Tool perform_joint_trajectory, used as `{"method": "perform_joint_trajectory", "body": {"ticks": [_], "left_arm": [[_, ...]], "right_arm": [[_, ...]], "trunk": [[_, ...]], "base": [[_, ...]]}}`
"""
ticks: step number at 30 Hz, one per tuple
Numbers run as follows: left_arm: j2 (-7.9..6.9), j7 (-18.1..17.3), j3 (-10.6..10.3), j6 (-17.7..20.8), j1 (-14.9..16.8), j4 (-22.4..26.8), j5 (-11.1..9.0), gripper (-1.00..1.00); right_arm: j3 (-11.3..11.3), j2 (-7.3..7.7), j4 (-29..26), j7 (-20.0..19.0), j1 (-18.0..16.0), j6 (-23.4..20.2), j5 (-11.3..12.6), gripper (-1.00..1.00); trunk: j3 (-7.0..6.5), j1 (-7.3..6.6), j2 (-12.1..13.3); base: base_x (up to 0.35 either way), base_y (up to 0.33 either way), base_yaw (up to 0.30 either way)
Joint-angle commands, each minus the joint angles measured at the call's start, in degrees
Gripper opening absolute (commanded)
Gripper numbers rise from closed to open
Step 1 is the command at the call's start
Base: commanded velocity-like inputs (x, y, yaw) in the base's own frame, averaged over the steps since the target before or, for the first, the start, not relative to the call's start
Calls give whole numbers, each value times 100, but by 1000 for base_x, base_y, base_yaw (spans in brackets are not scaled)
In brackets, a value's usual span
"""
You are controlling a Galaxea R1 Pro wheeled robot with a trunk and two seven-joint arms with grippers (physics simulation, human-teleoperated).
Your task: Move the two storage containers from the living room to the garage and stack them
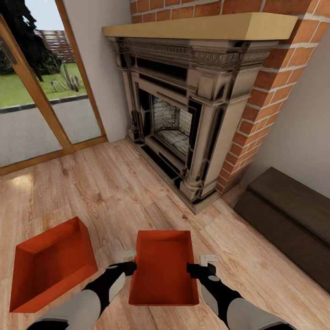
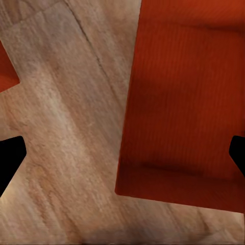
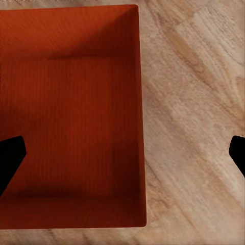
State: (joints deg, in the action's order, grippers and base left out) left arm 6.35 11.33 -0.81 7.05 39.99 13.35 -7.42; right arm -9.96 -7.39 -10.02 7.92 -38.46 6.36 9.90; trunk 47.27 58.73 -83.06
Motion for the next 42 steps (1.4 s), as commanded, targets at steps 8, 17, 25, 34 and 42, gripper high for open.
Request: {"method": "perform_joint_trajectory", "body": {"ticks": [8, 17, 25, 34, 42], "left_arm": [[72, 2, -65, 29, 0, -126, -27, 100], [128, -56, -68, 55, 0, -180, -12, 100], [144, -59, -68, 35, 0, -181, -9, 100], [148, -52, -68, 36, 0, -155, -14, 100], [122, -13, -64, 42, 0, -97, -17, 100]], "right_arm": [[-53, -1, 29, 16, -2, 26, 37, 100], [-58, -5, 35, 8, -4, 23, 21, 100], [-58, 0, 36, 8, 0, 31, 27, 100], [-57, 1, 36, 8, -2, 41, 47, 100], [-58, 1, 41, 8, -2, 41, 32, 100]], "trunk": [[4, 0, -2], [4, 0, -2], [4, 0, -2], [93, 109, -203], [237, 285, -523]], "base": [[0, 0, 0], [0, 0, 0], [0, 0, 0], [0, 0, 0], [0, 0, 0]]}}
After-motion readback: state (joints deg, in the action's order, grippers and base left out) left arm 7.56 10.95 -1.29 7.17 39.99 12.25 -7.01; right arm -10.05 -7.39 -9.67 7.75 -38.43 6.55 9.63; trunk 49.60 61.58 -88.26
